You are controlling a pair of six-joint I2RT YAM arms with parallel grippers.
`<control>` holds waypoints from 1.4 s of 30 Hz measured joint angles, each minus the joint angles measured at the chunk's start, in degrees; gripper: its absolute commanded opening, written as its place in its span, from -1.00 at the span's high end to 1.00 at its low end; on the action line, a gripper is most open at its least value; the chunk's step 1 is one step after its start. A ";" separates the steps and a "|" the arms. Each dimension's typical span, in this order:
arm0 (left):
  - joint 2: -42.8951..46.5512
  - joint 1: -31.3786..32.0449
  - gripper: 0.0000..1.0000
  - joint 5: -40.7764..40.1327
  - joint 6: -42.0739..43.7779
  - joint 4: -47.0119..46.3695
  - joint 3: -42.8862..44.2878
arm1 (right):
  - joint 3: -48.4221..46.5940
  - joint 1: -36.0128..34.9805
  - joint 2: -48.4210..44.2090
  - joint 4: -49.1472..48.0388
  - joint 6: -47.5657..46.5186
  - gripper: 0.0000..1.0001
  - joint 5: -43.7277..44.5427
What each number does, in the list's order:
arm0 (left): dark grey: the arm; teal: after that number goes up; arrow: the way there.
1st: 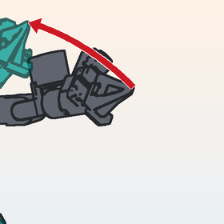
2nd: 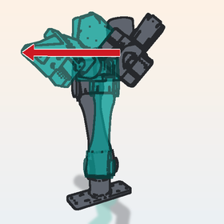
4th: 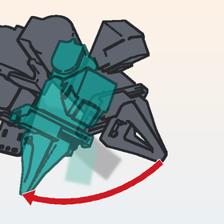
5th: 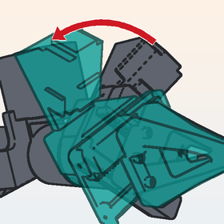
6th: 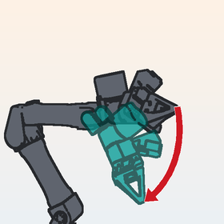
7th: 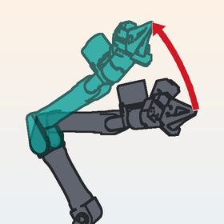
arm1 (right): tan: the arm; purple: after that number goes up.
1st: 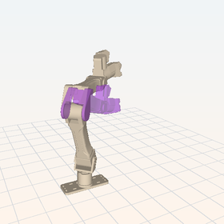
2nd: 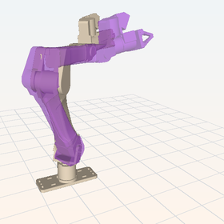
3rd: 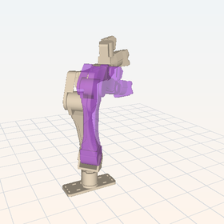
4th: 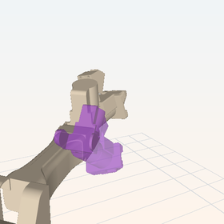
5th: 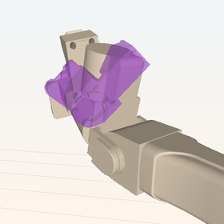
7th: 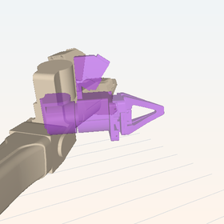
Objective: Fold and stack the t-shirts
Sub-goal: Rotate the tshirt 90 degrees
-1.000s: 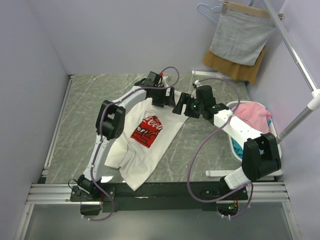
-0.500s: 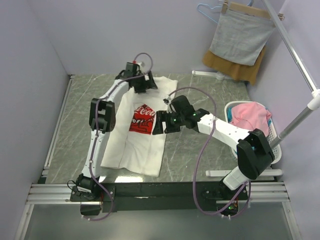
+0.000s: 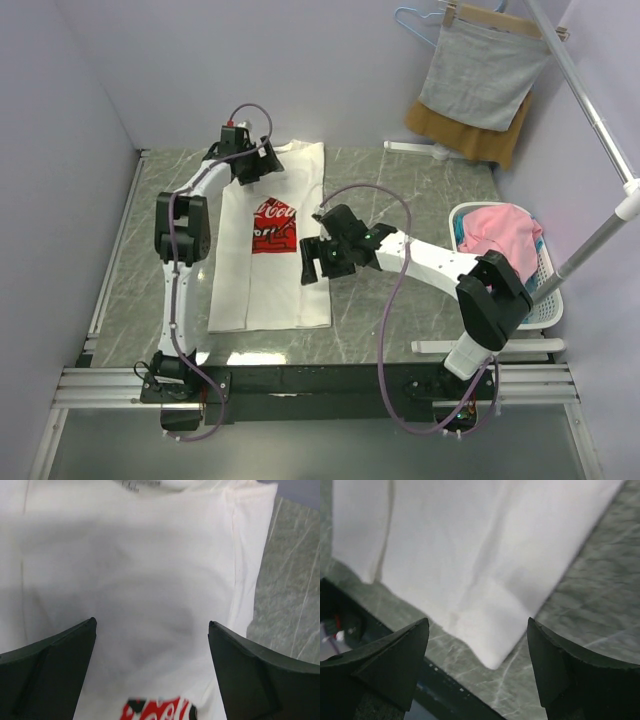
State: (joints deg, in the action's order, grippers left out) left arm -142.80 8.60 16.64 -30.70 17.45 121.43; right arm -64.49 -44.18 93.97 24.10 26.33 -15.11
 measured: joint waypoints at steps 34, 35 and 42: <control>82.40 11.08 -0.99 -31.71 -27.50 17.35 -82.34 | 17.70 11.32 -5.97 -5.11 2.38 -0.68 -11.06; 83.21 11.19 -0.99 -32.02 -29.00 18.43 -83.62 | 17.99 11.30 -5.97 -5.25 2.38 -0.68 -11.56; 84.89 13.07 -0.99 -31.85 -36.94 24.90 -89.61 | 19.21 11.17 -5.97 -6.01 2.34 -0.66 -14.60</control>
State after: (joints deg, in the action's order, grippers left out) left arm -57.91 21.67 -15.20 -67.64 42.35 31.81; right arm -45.28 -33.01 88.01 18.09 28.67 -29.71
